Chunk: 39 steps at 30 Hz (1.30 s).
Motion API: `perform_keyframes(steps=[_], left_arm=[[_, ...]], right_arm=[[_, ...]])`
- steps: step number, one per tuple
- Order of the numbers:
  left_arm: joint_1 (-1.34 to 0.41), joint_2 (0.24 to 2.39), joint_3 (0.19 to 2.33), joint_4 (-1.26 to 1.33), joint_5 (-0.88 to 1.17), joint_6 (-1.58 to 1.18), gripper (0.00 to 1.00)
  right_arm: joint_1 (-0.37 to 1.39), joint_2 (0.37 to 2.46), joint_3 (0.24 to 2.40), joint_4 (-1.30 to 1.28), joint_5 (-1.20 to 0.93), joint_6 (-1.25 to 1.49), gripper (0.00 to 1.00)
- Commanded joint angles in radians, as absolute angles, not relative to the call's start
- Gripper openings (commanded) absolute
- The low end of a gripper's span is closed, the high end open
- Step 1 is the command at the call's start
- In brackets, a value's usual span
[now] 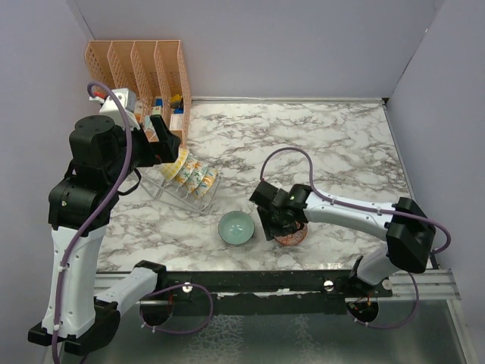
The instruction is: Load the bowls into the dish rack
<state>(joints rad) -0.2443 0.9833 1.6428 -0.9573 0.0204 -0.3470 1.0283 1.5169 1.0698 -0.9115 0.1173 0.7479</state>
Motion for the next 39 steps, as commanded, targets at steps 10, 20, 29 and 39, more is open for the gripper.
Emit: perform_keyframes(steps=[10, 20, 29, 39], left_arm=[[-0.248, 0.979, 1.640, -0.967, 0.064, -0.368, 0.99], [-0.248, 0.981, 1.633, -0.965, 0.057, -0.365, 0.99], [-0.248, 0.994, 1.700, -0.978, 0.065, -0.365, 0.99], [-0.248, 1.058, 1.936, -1.008, 0.052, -0.363, 0.99]], right_arm=[[1.031, 1.619, 1.063, -0.836, 0.289, 0.744, 0.39], [1.033, 1.641, 1.085, -0.882, 0.341, 0.764, 0.02], [1.031, 1.539, 1.432, -1.028, 0.437, 0.716, 0.01], [0.953, 1.502, 1.521, -0.398, -0.087, 0.814, 0.01]])
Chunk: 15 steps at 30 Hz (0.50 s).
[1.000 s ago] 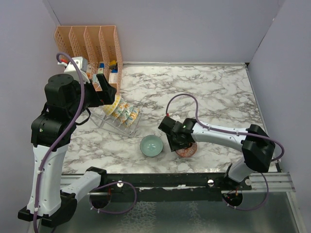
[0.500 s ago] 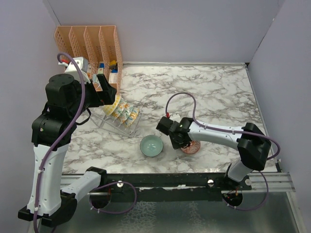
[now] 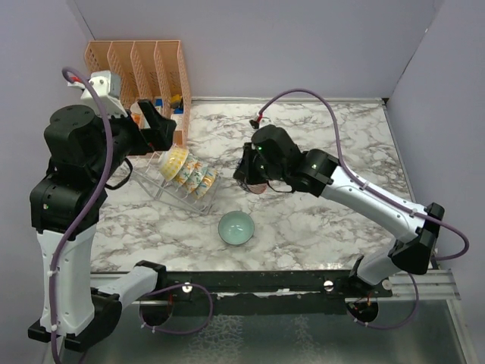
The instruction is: Load the bowls into the dish rack
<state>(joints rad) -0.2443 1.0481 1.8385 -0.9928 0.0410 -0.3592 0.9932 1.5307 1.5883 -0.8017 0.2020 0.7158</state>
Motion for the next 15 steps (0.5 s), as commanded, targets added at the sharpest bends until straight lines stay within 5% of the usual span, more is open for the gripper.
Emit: perform_keyframes(steps=[1, 6, 15], left_arm=[[-0.249, 1.064, 1.964, -1.011, 0.053, -0.363, 0.99], [-0.249, 1.071, 2.037, -1.021, 0.059, -0.340, 0.99], [-0.248, 1.032, 2.014, -1.006, 0.105, -0.348, 0.99]], right_arm=[[0.943, 1.498, 1.484, -0.281, -0.145, 0.865, 0.01], [0.909, 1.555, 1.358, 0.272, -0.308, 1.104, 0.01], [0.907, 1.876, 1.504, 0.836, -0.326, 1.420, 0.01]])
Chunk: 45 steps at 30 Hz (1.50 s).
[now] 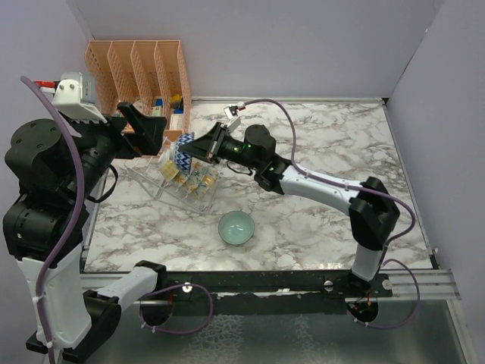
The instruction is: Load the bowls into the dish rack
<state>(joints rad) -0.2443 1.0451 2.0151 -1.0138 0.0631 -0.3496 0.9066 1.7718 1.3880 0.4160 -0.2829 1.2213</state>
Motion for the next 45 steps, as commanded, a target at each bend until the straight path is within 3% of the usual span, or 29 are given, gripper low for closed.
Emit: perform_keyframes(steps=[1, 14, 39, 45], left_arm=[[-0.248, 1.030, 2.014, -1.007, 0.106, -0.347, 0.99], [-0.248, 1.024, 2.003, -1.029, 0.110, -0.335, 0.99], [-0.248, 1.018, 1.963, -1.027, 0.085, -0.322, 0.99], [-0.249, 1.019, 1.962, -1.027, 0.081, -0.323, 0.99]], right_arm=[[0.907, 1.906, 1.532, 0.853, -0.314, 1.437, 0.01], [0.911, 2.214, 1.799, 0.958, -0.288, 1.612, 0.01], [0.923, 2.331, 1.773, 0.864, -0.301, 1.778, 0.01], [0.923, 2.327, 1.727, 0.871, -0.291, 1.794, 0.11]])
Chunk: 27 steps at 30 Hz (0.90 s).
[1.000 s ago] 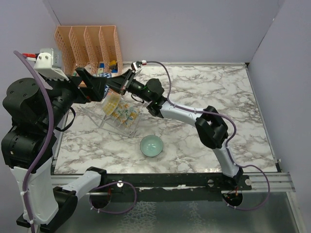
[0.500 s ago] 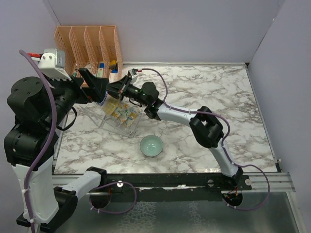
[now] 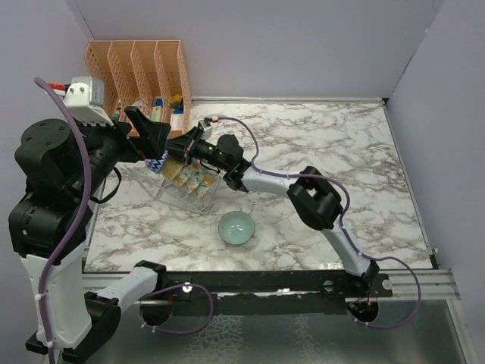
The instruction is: Load the bowls into the dish rack
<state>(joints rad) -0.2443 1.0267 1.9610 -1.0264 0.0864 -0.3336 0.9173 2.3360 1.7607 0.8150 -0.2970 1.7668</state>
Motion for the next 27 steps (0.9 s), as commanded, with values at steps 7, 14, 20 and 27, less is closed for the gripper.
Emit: perform_keyframes(steps=[7, 14, 20, 27], left_arm=[[-0.248, 1.022, 1.958, -1.028, 0.075, -0.322, 0.99], [-0.248, 1.028, 1.961, -1.024, 0.075, -0.322, 0.99], [-0.248, 1.032, 1.973, -1.024, 0.062, -0.326, 0.99], [-0.248, 1.036, 1.981, -1.022, 0.061, -0.327, 0.99]], right_arm=[[0.922, 2.319, 1.677, 0.866, -0.286, 1.812, 0.18], [0.914, 2.321, 1.683, 0.841, -0.293, 1.813, 0.25], [0.910, 2.284, 1.667, 0.779, -0.288, 1.792, 0.31], [0.908, 2.182, 1.610, 0.533, -0.257, 1.740, 0.39]])
